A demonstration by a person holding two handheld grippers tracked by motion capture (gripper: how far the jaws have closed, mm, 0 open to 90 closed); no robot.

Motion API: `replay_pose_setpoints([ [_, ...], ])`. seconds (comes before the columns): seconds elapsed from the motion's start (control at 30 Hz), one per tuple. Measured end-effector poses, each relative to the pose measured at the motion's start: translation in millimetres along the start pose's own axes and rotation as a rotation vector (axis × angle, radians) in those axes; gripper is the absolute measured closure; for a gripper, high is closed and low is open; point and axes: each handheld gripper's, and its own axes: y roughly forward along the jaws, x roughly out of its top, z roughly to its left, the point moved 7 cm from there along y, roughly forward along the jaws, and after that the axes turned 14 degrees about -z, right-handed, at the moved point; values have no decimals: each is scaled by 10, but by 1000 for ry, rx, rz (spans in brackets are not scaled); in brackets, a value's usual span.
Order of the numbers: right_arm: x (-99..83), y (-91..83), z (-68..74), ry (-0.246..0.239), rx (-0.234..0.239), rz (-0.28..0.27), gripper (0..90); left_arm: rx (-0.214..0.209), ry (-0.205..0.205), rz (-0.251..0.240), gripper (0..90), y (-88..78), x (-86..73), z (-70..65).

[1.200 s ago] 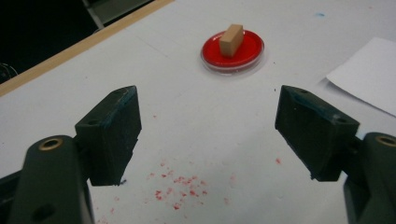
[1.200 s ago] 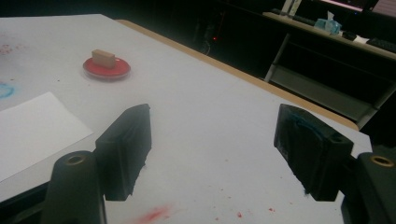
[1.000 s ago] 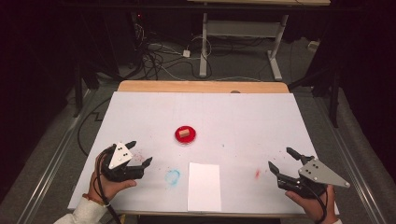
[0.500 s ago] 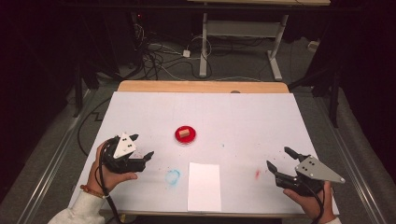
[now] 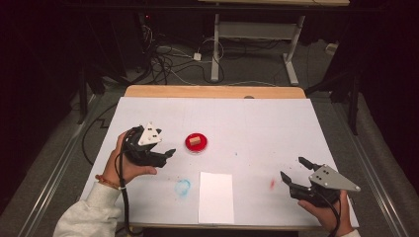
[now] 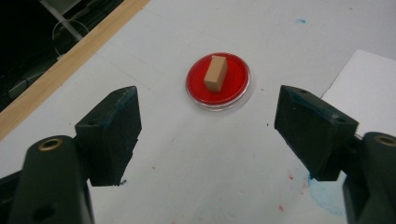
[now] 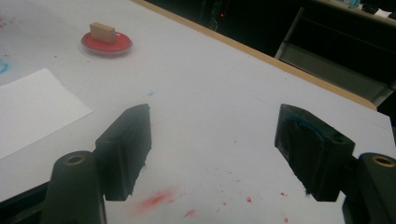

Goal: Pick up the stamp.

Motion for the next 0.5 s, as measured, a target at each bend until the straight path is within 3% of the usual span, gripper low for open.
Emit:
replay_pose_setpoints([
  [0.1,-6,2,0,-2,2,3,272,-17,15,17,236,72,43,10],
  [0.17,-22,10,-2,6,-1,11,272,-65,32,62,245,205,92,-17],
  [0.27,-37,19,-4,3,2,19,272,-79,43,92,265,300,128,-21],
  [0.3,-50,26,-6,2,4,26,273,-109,49,119,276,385,166,-23],
  [0.4,-59,33,-4,-5,8,30,273,-125,65,140,292,463,206,-19],
  [0.43,-68,36,3,-1,10,35,274,-156,77,172,314,544,231,-26],
  [0.5,-77,43,6,-5,16,40,276,-162,88,193,341,588,236,-28],
])
